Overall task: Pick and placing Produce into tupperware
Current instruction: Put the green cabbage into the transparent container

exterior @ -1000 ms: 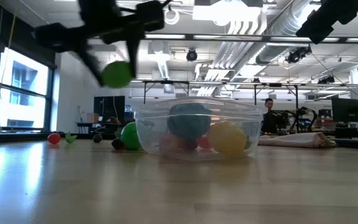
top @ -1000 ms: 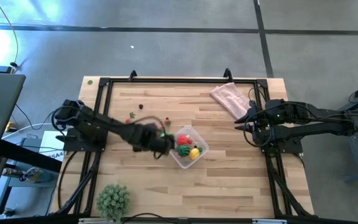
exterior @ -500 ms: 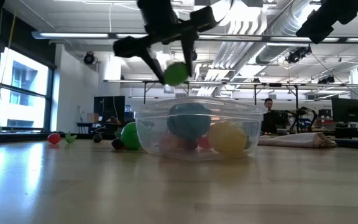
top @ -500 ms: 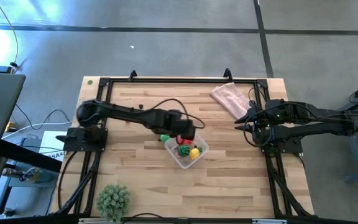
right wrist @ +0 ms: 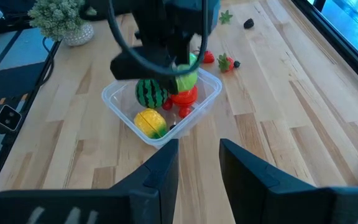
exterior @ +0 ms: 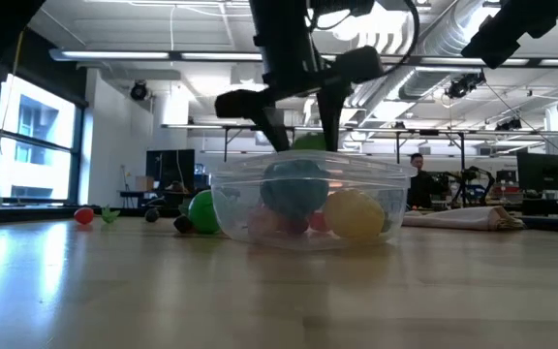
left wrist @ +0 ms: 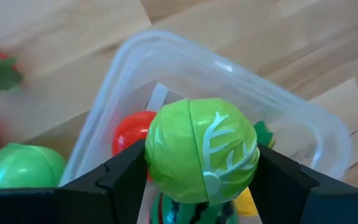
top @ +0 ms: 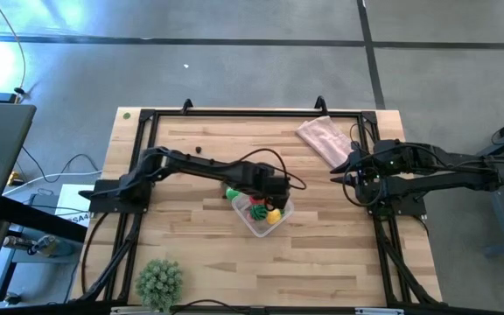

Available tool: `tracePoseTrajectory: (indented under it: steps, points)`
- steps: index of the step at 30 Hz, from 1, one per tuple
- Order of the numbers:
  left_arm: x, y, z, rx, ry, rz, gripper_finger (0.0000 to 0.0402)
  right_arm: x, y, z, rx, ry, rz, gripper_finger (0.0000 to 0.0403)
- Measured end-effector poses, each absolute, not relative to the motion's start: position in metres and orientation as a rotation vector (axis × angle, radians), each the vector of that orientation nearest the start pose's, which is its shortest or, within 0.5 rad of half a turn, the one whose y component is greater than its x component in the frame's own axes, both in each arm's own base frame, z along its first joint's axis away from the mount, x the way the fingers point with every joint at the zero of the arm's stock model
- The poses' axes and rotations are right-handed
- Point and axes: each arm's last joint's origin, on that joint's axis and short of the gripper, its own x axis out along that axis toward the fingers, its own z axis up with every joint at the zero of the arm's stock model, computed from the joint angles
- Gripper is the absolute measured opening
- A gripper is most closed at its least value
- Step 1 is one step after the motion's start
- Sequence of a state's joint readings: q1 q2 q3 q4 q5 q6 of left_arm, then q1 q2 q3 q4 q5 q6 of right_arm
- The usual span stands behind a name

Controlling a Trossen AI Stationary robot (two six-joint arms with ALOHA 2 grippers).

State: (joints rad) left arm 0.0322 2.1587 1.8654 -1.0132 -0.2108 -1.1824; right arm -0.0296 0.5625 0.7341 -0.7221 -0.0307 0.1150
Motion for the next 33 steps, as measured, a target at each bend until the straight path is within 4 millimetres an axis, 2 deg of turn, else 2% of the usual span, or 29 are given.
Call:
tracePoseTrajectory:
  steps: [9, 17, 26, 33]
  points:
    - [0.447, 0.018, 0.201, -0.886, 1.062, 0.924, 0.023, 0.11, -0.002, 0.295, 0.129, 0.55, -0.03, 0.0105]
    - [0.447, 0.019, 0.201, -0.87, 1.057, 0.922, 0.0232, 0.11, -0.002, 0.295, 0.129, 0.55, -0.03, 0.0105]
    - [0.449, 0.019, 0.202, -0.838, 1.044, 0.896, 0.0276, 0.11, -0.002, 0.295, 0.128, 0.55, -0.03, 0.0105]
    - [0.449, 0.019, 0.202, -0.835, 1.043, 0.898, 0.0284, 0.11, -0.002, 0.295, 0.129, 0.55, -0.031, 0.0105]
